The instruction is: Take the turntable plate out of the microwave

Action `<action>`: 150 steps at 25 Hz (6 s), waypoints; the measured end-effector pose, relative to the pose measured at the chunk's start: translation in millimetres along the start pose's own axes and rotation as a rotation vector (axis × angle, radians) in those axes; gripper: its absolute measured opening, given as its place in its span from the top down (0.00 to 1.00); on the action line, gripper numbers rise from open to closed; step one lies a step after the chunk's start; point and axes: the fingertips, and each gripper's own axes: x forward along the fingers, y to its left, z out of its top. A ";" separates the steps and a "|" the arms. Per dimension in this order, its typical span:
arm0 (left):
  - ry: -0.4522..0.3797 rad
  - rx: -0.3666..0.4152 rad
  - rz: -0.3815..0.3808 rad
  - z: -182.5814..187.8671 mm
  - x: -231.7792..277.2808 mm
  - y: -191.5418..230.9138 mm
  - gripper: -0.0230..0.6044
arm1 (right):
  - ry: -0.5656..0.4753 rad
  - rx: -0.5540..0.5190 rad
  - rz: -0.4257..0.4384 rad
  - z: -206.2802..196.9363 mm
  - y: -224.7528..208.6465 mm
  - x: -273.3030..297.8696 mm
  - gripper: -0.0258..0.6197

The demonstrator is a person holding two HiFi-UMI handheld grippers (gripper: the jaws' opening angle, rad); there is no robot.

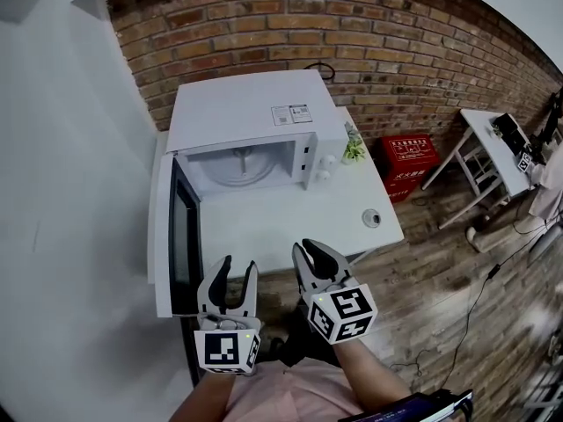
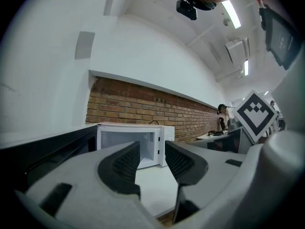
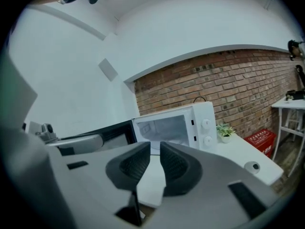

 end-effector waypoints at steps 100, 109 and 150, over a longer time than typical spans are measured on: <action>0.179 -0.086 0.165 -67.8 143.6 117.7 0.72 | 0.300 1.207 0.202 -116.3 -37.7 272.9 0.93; 0.168 -0.083 0.144 -63.9 149.2 114.0 0.72 | 0.346 1.223 0.209 -125.8 -22.5 250.0 0.93; 0.196 -0.080 0.185 -70.7 147.8 118.3 0.72 | 0.151 1.185 0.448 -118.0 -64.0 269.8 0.84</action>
